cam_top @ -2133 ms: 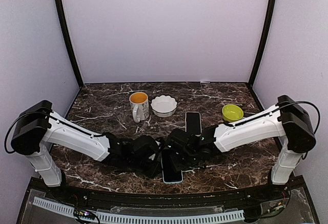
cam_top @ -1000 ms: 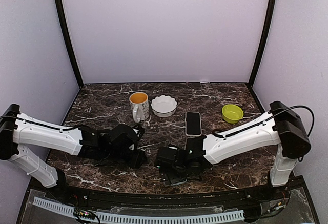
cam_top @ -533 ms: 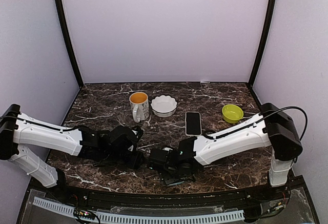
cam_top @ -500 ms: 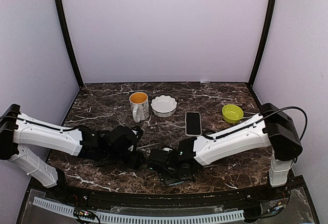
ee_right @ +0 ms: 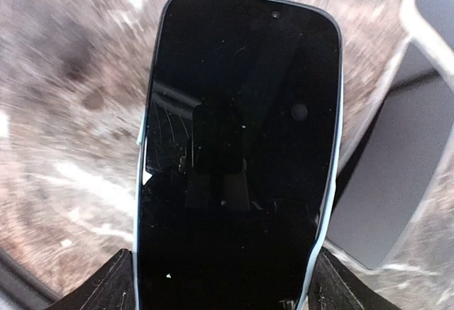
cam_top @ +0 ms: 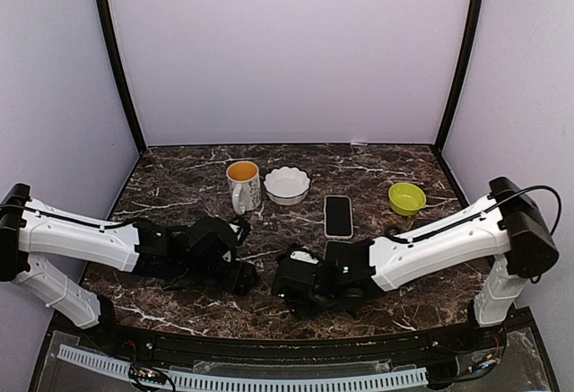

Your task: Put the phone into the phone case

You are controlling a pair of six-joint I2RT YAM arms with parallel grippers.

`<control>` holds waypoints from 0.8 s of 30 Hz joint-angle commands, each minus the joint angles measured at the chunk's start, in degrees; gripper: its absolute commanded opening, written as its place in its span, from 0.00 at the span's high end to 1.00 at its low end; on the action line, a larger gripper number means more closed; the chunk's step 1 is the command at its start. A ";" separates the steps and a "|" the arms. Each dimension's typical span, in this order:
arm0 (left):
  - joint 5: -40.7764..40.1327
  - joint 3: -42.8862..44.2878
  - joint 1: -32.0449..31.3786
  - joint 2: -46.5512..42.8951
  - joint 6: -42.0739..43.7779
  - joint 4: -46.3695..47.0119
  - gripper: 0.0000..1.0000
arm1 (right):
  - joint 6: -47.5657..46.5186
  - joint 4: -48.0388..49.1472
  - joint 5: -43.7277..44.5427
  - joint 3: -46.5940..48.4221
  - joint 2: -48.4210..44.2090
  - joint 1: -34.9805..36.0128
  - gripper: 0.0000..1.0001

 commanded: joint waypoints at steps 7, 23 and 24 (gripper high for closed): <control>7.34 -4.35 -2.47 -19.82 6.80 24.46 0.13 | -12.76 23.47 21.35 -7.21 -18.34 4.96 0.77; -13.28 -0.36 -4.15 -21.54 4.24 24.76 0.19 | -23.88 34.24 28.88 -6.24 -20.12 7.40 0.79; -12.94 -0.31 -4.15 -21.23 4.71 25.13 0.19 | -24.55 35.81 28.57 -6.54 -20.26 7.47 0.79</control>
